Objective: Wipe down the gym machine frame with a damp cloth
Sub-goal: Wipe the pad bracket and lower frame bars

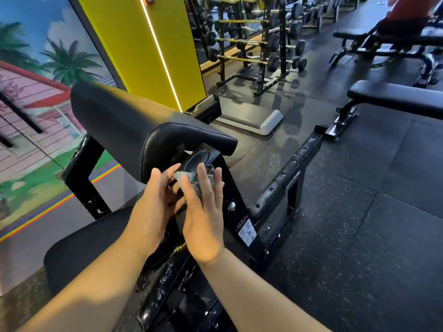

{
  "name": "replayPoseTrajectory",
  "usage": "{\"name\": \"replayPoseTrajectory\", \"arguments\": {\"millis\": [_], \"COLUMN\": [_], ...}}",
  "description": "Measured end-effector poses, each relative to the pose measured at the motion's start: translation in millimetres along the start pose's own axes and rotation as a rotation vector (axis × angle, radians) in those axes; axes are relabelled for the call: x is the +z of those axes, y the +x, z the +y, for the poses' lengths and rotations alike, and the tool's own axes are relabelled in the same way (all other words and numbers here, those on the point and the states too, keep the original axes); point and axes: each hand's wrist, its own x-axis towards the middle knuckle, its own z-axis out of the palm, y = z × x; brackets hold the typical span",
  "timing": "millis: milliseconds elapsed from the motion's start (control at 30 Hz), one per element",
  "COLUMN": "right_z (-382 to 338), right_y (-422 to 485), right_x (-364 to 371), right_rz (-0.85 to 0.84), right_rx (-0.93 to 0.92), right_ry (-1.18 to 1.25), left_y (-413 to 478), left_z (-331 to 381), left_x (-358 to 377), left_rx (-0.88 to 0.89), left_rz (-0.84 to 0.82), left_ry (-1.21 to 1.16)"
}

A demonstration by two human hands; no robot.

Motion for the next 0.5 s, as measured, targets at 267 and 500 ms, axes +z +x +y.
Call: {"name": "replayPoseTrajectory", "arguments": {"millis": [267, 500], "right_z": [-2, -6], "right_y": [-17, 6], "right_x": [-57, 13], "right_rz": [0.167, 0.257], "right_rx": [0.759, 0.726], "right_ry": [0.781, 0.468], "left_y": [3, 2], "left_z": [-2, -11], "left_x": [-1, -1], "left_rx": [0.007, 0.045], "left_rz": [0.046, 0.051], "left_ry": [0.085, 0.064]}}
